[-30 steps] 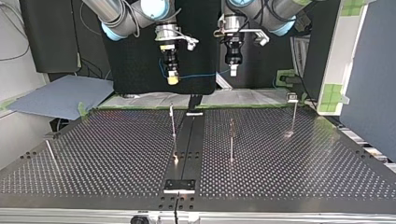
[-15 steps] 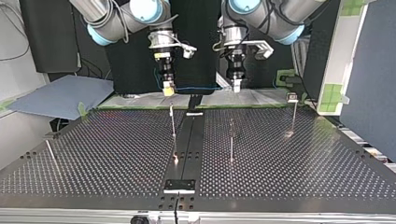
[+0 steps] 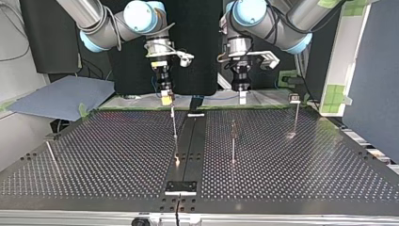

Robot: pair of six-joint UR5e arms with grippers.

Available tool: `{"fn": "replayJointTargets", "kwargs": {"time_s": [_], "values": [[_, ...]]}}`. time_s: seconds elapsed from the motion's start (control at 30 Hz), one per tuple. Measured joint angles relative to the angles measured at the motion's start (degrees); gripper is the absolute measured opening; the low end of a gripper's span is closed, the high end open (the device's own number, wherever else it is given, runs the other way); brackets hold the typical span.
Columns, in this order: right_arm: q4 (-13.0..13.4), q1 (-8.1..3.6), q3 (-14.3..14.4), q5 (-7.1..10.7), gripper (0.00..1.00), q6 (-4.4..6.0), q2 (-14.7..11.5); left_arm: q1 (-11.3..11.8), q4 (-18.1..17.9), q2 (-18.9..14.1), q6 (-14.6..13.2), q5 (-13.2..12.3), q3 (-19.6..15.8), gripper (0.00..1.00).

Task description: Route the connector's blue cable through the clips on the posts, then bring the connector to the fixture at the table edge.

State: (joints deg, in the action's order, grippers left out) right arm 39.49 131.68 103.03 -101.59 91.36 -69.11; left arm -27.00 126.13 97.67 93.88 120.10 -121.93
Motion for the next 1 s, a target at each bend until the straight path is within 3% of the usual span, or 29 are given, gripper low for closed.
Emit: {"fn": "replayJointTargets", "kwargs": {"time_s": [0.2,0.43,0.63,1.0], "values": [[-1.3,-0.99,-1.8,2.49,0.00,0.28,0.1,1.3,1.0,0.0,-0.2,-1.0,0.9,0.00],[-2.0,-2.16,-3.6,4.70,0.00,1.18,0.1,4.6,2.3,0.0,-0.3,-4.2,1.3,0.00],[-2.3,-2.65,-4.4,5.52,0.00,1.57,0.3,7.4,2.4,0.0,-0.3,-7.1,1.3,0.00],[-5.2,-3.12,-8.7,7.20,0.00,1.66,3.5,12.8,3.8,2.2,-0.8,-11.9,4.0,0.00]]}}
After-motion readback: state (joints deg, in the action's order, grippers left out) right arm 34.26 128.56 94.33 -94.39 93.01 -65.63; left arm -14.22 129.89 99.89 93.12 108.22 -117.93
